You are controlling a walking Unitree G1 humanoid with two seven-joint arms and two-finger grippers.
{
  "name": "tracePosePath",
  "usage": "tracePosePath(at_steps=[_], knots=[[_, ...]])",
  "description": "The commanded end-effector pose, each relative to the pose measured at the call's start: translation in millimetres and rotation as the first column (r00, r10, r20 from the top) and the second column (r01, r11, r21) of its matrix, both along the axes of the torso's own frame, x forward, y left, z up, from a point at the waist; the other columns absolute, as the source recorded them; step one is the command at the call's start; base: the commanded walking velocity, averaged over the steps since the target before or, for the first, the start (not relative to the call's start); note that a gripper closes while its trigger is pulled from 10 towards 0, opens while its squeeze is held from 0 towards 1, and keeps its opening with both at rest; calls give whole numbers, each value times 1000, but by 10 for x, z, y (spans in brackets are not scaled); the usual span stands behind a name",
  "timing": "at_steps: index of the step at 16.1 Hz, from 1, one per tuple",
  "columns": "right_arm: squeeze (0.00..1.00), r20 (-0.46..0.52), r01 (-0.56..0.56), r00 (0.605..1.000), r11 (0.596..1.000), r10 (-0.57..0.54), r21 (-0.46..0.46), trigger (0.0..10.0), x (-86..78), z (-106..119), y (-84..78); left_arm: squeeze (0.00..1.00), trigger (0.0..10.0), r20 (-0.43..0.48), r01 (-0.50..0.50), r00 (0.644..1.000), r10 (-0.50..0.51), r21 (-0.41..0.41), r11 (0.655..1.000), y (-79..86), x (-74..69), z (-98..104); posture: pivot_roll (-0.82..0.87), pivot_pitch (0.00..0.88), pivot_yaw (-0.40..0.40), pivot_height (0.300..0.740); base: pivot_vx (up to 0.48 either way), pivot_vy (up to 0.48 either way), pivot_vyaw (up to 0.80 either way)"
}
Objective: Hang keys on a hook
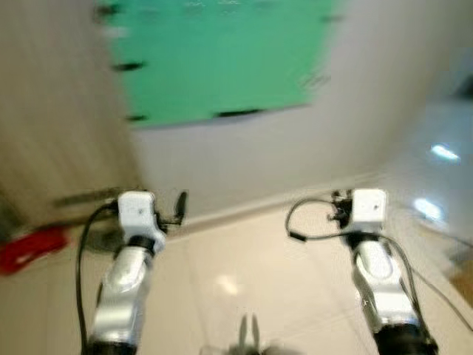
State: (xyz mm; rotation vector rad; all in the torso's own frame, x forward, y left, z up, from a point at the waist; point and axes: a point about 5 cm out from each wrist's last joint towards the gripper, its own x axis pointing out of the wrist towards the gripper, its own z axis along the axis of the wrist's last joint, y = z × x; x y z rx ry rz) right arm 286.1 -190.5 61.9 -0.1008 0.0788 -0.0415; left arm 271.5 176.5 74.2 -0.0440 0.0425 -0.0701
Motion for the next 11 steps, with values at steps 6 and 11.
tracePosePath(at_steps=[6, 11], knots=[[0, 2, 40, 999, 999, -40, -22, 10000, 66, 24, -49, 0, 10000, 11, 44, 999, -44, -8, 999, -100, 93, 29, -48, 0, 24, 740, 0, -223, -344], [0, -34, 38, 999, 999, -38, -12, 10000, 36, -52, -53, 0, 10000, -6, 59, 998, -59, -35, 998, -112, 34, -30, -56, 0, 31, 740, 461, 0, -198]])
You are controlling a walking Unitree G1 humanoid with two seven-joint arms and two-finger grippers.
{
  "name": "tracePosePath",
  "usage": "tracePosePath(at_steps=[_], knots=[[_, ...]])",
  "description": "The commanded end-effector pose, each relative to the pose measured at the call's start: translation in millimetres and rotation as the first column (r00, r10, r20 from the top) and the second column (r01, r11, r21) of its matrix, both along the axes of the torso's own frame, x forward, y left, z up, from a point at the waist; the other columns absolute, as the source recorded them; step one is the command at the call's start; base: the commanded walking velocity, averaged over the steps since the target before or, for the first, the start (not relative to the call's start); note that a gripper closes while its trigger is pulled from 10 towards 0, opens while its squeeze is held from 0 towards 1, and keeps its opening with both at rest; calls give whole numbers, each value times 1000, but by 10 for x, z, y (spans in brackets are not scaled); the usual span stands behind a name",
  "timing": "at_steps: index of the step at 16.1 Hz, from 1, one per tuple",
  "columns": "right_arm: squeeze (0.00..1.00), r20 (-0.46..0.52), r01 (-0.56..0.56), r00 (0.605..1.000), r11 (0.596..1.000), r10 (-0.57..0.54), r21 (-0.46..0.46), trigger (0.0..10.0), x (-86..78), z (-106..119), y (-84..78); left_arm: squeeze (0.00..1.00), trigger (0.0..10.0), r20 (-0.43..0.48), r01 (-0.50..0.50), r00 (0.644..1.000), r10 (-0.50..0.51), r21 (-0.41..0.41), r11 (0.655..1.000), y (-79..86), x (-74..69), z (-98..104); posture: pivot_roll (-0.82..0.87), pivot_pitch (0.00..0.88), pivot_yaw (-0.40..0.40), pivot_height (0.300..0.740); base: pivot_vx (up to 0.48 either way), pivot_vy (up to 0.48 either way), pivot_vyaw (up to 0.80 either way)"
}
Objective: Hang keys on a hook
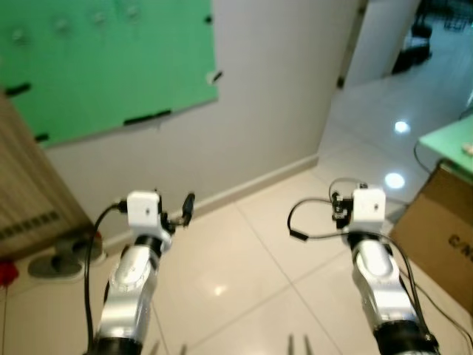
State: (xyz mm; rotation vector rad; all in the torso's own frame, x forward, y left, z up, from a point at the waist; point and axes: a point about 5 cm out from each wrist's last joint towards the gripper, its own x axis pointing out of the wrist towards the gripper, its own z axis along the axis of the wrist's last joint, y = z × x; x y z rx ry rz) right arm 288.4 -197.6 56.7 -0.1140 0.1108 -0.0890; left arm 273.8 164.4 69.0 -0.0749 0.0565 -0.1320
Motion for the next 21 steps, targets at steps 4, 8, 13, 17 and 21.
tracePosePath(at_steps=[4, 8, 13, 17, 21], knots=[[0, -2, -11, 1000, 1000, 11, 6, 10000, 33, 3, 4, 0, 10000, 7, 16, 1000, -16, -15, 1000, -34, 16, 13, -59, 0, 28, 740, 465, 0, -587], [0, 7, -5, 1000, 1000, 5, -5, 10000, 45, 12, -31, 0, 10000, 24, 48, 999, -48, -7, 999, -58, 17, 12, -67, 0, 24, 740, 465, 0, -587], [0, 4, 19, 1000, 1000, -19, 17, 10000, 19, -20, -94, 0, 10000, 25, 68, 997, -67, -16, 998, -52, 8, -20, -77, 0, 25, 740, 465, 0, -587], [0, 6, -30, 1000, 999, 29, 39, 10000, -15, -46, -11, 0, 10000, 30, 72, 997, -72, 7, 997, -22, -43, -20, -57, 0, 9, 740, 465, 0, -587], [0, -17, -36, 999, 999, 36, -6, 10000, 9, -53, 0, 0, 10000, 22, 52, 998, -52, -13, 999, 16, 12, -32, -57, 0, 1, 736, 464, 0, -559]])
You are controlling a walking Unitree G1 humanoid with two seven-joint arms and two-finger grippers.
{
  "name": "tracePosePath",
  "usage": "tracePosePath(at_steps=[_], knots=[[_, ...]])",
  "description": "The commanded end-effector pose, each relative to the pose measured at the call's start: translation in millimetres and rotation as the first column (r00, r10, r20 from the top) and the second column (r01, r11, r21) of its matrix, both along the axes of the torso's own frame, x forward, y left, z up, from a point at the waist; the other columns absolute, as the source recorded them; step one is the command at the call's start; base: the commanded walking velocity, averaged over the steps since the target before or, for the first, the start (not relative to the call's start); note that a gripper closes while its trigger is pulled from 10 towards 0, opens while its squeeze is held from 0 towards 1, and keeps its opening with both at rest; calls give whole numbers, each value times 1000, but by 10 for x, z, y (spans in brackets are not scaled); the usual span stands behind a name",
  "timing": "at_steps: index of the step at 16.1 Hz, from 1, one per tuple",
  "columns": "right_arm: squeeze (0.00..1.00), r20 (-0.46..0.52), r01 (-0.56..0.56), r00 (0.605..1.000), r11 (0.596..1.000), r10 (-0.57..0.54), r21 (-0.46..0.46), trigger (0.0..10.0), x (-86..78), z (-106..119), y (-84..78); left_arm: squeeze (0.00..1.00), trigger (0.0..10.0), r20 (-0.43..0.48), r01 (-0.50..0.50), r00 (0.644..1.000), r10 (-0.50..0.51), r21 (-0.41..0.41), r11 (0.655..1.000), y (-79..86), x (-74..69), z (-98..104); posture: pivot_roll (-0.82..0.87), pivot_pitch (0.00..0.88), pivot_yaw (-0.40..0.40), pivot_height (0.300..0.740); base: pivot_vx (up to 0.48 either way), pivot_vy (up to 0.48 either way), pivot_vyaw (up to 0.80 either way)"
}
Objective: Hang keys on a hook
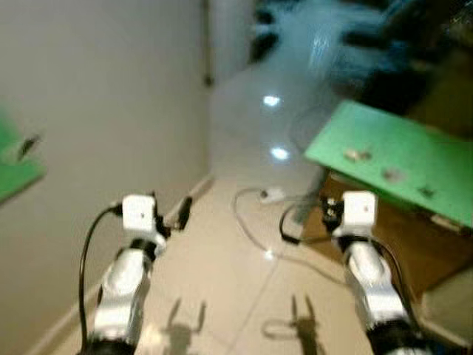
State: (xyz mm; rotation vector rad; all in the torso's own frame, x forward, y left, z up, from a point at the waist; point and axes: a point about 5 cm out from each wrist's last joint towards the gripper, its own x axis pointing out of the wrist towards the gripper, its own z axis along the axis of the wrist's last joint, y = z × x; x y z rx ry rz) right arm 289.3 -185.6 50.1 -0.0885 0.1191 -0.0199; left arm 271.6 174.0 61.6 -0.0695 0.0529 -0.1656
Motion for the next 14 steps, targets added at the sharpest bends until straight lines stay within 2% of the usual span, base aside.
tracePosePath(at_steps=[1, 5, 7, 9, 10, 14], knots=[[0, -8, 36, 999, 999, -36, -41, 10000, 2, 11, -127, 0, 10000, 11, 9, 1000, -9, -32, 999, -66, 37, 39, -58, 0, 1, 732, 458, 0, 0], [0, -12, 65, 998, 998, -66, -27, 10000, 9, 6, -170, 0, 10000, 11, 9, 1000, -9, -40, 999, -103, 30, 19, -62, 0, 3, 704, 456, 0, 0], [0, -11, 75, 997, 994, -76, -85, 10000, 14, 23, -203, 0, 10000, -4, 33, 999, -33, -49, 998, -179, 1, -32, -71, 0, -2, 683, 454, 0, -406], [0, 13, 82, 997, 994, -81, -73, 10000, 5, 42, -224, 0, 10000, -29, 5, 1000, -5, 14, 1000, -177, 23, -76, -79, 0, -7, 678, 390, 167, 0], [1000, 25, 76, 997, 996, -75, -55, 10000, 12, 60, -220, 0, 10000, -30, 21, 999, -20, 38, 999, -208, 28, -84, -81, 0, -6, 678, 0, 0, 0], [1000, 36, 73, 997, 997, -72, -29, 10000, 33, 77, -196, 0, 10000, -16, 33, 999, -32, 33, 999, -225, 46, -49, -80, 0, -1, 678, 0, 0, 0]])
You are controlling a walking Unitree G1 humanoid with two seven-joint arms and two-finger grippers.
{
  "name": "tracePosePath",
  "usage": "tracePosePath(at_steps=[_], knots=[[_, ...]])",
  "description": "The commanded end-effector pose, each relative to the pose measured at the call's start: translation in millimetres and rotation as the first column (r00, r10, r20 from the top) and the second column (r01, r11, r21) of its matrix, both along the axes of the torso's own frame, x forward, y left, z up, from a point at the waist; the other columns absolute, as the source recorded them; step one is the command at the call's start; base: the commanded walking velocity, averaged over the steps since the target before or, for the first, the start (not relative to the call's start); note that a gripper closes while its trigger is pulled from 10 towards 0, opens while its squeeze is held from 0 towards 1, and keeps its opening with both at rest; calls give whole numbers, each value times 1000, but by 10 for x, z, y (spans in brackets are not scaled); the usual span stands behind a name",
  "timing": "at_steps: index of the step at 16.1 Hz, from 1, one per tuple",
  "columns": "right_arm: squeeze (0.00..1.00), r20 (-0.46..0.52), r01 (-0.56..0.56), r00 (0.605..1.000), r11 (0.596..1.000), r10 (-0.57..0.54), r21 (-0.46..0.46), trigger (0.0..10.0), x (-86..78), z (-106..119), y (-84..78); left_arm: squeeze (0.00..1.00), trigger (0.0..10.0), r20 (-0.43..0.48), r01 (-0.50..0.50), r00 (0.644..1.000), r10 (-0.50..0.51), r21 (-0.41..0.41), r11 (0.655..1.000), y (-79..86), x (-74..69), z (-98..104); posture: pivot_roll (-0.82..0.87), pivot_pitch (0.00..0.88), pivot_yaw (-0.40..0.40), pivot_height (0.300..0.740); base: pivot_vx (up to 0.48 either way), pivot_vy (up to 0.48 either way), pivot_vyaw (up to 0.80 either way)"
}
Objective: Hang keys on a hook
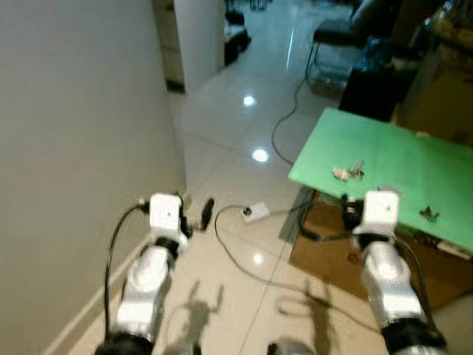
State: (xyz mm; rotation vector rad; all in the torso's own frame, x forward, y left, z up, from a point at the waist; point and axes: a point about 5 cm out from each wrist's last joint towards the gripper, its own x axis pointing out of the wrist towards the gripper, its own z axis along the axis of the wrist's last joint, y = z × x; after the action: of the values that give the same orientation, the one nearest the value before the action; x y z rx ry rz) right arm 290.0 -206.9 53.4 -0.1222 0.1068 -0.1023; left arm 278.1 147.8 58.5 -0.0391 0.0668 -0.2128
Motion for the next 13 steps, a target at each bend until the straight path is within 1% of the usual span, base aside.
tracePosePath(at_steps=[1, 5, 6, 7, 8, 9, 11, 13], knots=[[1000, 15, -5, 1000, 1000, 5, 6, 10000, 20, 32, 17, 0, 10000, 0, -19, 1000, 19, 11, 1000, 48, -15, -13, -79, 0, -1, 678, 0, 0, 0], [1000, 8, -8, 1000, 1000, 8, -7, 10000, 6, 9, 16, 0, 10000, 8, -20, 1000, 20, 24, 1000, 60, -3, -5, -85, 0, -1, 678, 0, 0, 0], [1000, -13, -12, 1000, 1000, 12, 0, 10000, 3, -18, 20, 0, 10000, 8, -18, 1000, 17, 20, 1000, 51, -1, -4, -87, 0, 0, 678, 0, 0, -744], [835, -37, -15, 999, 1000, 15, 4, 10000, -5, -48, 19, 0, 10000, 6, -9, 1000, 9, 21, 1000, 31, -1, -11, -91, 0, 2, 678, 0, 0, -694], [835, -39, -14, 999, 1000, 14, 2, 10000, -10, -49, 8, 0, 10000, 7, 3, 1000, -4, 32, 999, 12, -5, -14, -95, 0, 5, 678, 0, 0, -694], [0, -38, -14, 999, 1000, 14, 2, 10000, -17, -49, 2, 0, 10000, 3, 6, 1000, -6, 24, 1000, 4, -7, -22, -99, 0, 9, 678, 0, 0, -694], [0, -38, -10, 999, 1000, 10, 6, 10000, -33, -59, -3, 0, 10000, 5, 9, 1000, -10, 32, 999, 13, 4, -18, -96, 0, 10, 678, 0, 0, -659], [0, -39, -15, 999, 1000, 15, 7, 10000, -32, -61, 6, 0, 10000, 8, -14, 1000, 13, 24, 1000, 56, 16, -3, -90, 0, 6, 678, 0, 0, -663]])
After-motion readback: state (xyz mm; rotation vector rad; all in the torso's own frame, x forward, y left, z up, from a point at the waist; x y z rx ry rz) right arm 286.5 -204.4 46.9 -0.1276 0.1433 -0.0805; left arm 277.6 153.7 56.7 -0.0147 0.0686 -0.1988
